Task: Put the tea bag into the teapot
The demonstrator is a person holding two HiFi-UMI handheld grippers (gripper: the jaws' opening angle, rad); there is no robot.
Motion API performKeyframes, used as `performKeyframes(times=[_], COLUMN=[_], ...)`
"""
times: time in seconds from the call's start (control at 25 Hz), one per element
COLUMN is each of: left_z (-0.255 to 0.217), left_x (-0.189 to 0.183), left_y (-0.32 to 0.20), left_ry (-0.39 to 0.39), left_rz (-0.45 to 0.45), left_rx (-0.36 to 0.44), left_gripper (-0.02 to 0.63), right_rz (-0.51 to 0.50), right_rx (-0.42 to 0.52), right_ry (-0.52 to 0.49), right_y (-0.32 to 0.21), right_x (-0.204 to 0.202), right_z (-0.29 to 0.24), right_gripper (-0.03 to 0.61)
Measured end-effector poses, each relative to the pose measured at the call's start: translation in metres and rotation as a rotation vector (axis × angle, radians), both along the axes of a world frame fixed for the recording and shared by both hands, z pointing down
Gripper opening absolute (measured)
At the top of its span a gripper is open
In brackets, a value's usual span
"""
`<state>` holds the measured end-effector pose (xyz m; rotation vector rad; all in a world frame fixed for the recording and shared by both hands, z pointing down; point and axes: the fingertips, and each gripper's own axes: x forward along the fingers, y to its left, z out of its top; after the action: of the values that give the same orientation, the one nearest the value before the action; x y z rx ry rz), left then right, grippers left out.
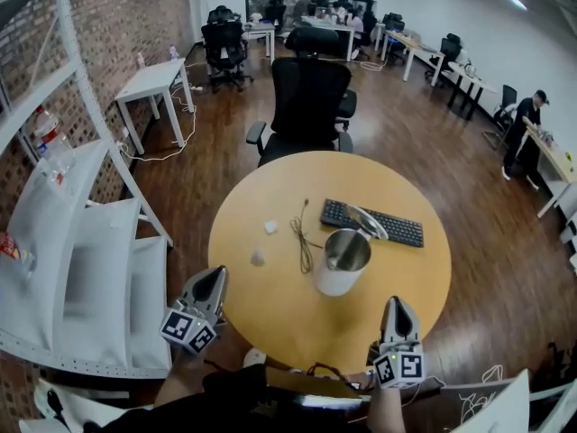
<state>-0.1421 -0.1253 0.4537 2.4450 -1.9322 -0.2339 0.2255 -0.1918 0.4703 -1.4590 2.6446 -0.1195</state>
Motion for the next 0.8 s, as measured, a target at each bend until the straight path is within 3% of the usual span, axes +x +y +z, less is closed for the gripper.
performKeyframes(times=[0.52,0.8], left_z=[-0.011,0.019], left_x=[-0.015,-0.031], left_y=[-0.065,-0.077], left_ry=[-0.048,-0.038], left_rz=[0.154,0.166], left_rx=[0.017,-0.058], left_gripper=[0.002,0.002], right_rz=[0.127,0.137], right_rx=[0.026,-0.005], right_ry=[-0.015,0.022], right_y=[-0.016,-0.014], right_x=[-0.021,-0.049], right_z=[-0.013,-0.011], right_gripper=[0.0,0.0])
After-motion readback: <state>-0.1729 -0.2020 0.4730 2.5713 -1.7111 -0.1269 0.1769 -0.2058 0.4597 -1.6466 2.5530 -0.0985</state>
